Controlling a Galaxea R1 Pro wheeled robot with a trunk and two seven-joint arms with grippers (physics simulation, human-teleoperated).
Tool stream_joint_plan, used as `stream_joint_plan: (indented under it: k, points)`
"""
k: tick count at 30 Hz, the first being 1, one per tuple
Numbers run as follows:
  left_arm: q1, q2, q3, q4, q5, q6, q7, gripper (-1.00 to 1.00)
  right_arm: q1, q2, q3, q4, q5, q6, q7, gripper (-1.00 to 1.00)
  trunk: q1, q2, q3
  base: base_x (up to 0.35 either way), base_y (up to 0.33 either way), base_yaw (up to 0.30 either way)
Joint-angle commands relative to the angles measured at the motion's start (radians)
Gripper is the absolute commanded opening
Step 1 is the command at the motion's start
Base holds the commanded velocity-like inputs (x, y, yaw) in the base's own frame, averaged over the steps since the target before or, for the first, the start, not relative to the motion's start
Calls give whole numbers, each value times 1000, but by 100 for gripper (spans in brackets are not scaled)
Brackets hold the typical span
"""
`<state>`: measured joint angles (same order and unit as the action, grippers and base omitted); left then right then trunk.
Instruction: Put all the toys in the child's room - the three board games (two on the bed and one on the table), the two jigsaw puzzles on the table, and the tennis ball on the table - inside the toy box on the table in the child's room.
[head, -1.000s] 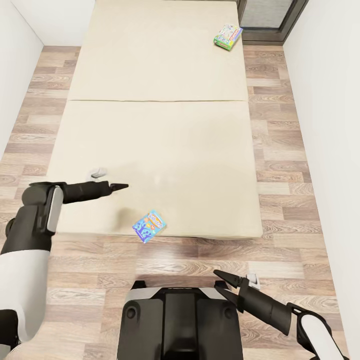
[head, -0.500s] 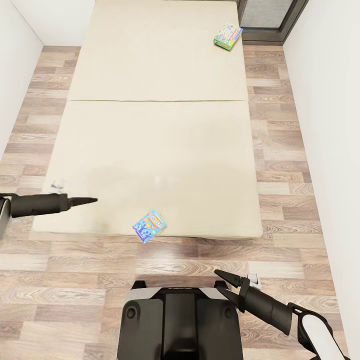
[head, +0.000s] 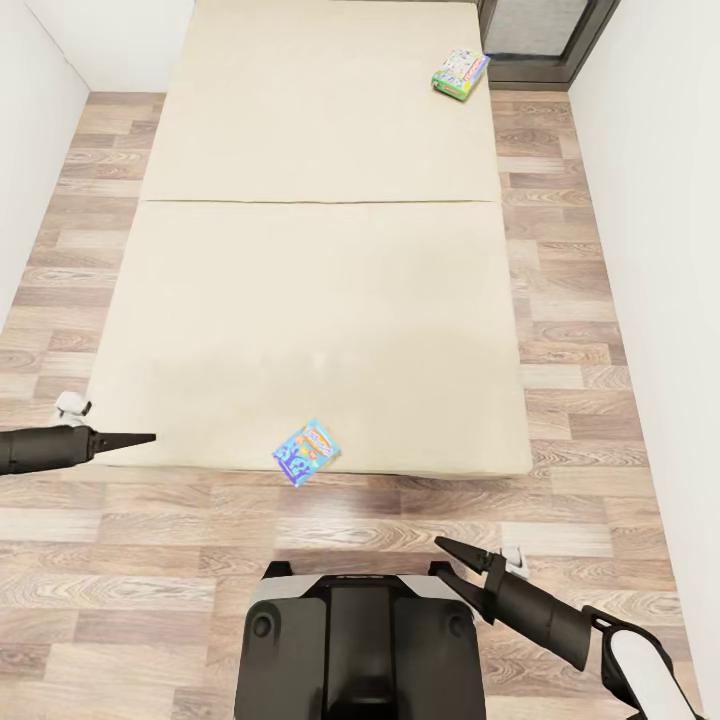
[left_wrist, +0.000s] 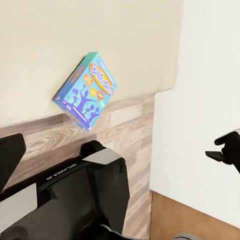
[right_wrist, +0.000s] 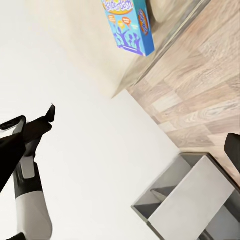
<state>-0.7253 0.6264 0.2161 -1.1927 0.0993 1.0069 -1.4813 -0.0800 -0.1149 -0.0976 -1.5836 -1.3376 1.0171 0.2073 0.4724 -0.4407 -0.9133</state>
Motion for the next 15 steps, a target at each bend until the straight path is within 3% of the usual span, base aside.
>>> stream_joint_plan:
  k: [1,15]
  points:
    - [2,1,2,1,1,6,-4,100,0,0,-2,0,11,4,10,100,1,-1,-1,0,192,0]
    - [19,8,31,74,1,-87,-79,100,2,0,5,7,17,-73,6,100,1,-1,-1,0,51,0]
